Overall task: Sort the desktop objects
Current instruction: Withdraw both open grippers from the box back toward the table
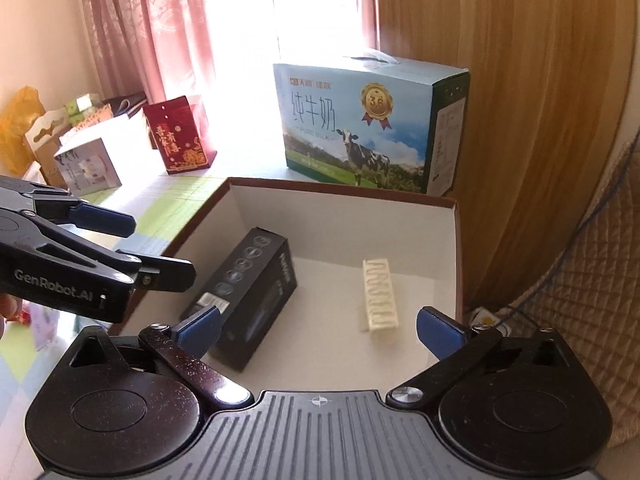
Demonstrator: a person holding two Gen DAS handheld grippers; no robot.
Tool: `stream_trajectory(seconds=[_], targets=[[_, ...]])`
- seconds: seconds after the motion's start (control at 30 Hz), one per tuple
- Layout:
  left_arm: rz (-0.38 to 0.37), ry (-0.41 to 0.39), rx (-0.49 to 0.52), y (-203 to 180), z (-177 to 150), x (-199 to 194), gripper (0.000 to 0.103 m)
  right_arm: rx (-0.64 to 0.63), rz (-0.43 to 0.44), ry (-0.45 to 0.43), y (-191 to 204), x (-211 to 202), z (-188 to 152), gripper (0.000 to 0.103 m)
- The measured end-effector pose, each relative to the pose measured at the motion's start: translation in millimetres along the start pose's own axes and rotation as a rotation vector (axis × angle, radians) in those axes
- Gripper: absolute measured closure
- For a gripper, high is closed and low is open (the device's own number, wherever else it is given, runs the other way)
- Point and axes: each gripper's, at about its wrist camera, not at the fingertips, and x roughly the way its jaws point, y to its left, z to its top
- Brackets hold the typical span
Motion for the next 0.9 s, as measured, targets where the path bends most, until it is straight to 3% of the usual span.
stream_trajectory(seconds=[0.2,0.63,0.9], targets=[[-0.008,-0.029,-0.022,1.8,-13.6,-37.8,0.013,0.008,-0.016,-0.015,17.6,-28.0,-12.6,0.002],[0.064,-0.044,-0.054,17.8,-50.8,-95.7,0.001,0.041,-0.085,-0.032,58.3,-67.2,-35.2,0.002],[0.058,-0.03,-0.057,35.2,-82.6,-122.4,0.001,0.069,-0.118,-0.037,99.4,-85.8,-51.2,0.002]])
